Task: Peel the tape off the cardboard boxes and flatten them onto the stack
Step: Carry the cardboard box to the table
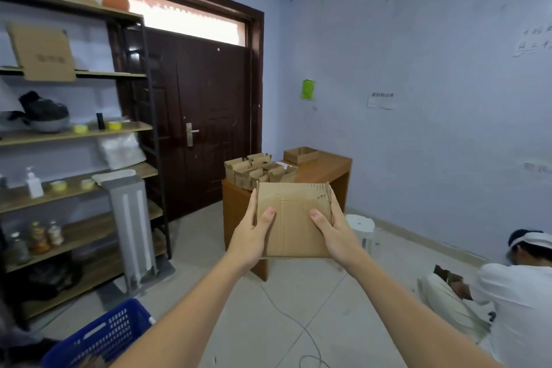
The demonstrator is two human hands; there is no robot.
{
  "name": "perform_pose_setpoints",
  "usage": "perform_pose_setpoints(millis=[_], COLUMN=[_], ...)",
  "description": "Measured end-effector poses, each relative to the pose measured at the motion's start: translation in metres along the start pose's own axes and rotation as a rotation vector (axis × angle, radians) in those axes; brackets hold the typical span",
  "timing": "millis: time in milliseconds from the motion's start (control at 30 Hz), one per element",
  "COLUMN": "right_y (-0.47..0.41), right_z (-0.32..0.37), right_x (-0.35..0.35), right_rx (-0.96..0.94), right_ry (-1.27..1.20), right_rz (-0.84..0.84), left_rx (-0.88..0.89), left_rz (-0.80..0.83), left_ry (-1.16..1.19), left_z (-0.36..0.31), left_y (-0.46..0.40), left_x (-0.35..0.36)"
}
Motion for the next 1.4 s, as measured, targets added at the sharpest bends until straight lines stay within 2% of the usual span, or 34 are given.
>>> perform_pose_setpoints(millis=[433,600,900,1100,1233,1400], right_y=[-0.206,-0.298,-0.469,-0.576,-0.64,-0.711], right_z=[-0.129,-0.178,-0.256,-0.315,-0.348,-0.407], right_x=[-0.055,-0.071,-0.059,-0.062,-0.086,-0.139], right_rx=[0.124,0.131,0.099,0.117,0.147,0.159], right_ry=[-0.008,-0.014,-0.043,-0.092,-0.123,-0.11], right_rz=[-0.135,-0.111,-0.025,-0.03,-0.109,-0.125], left_rx=[-0.036,-0.059,-0.093,-0.089,-0.115,-0.121], left_rz=[0.123,0.101,0.045,0.061,0.092,0.139], left_ry=[0.055,0.061,0.05,0.027,0.028,0.026], left_z=[0.096,0.123,0.191,0.236,0.258,0.289], left_y=[-0.244,-0.334,-0.5,-0.62,-0.694,-0.78], left_x=[0.078,0.103,0.101,0.113,0.145,0.208])
Point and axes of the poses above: each hand's wrist, its own y-axis away from the middle knuckle, its own x-axis out of the palm, z = x × y, the point moved 3 cm from there along -y, towards the middle knuckle, and after that the axes turned 9 degrees about y, right-handed, at the moved point
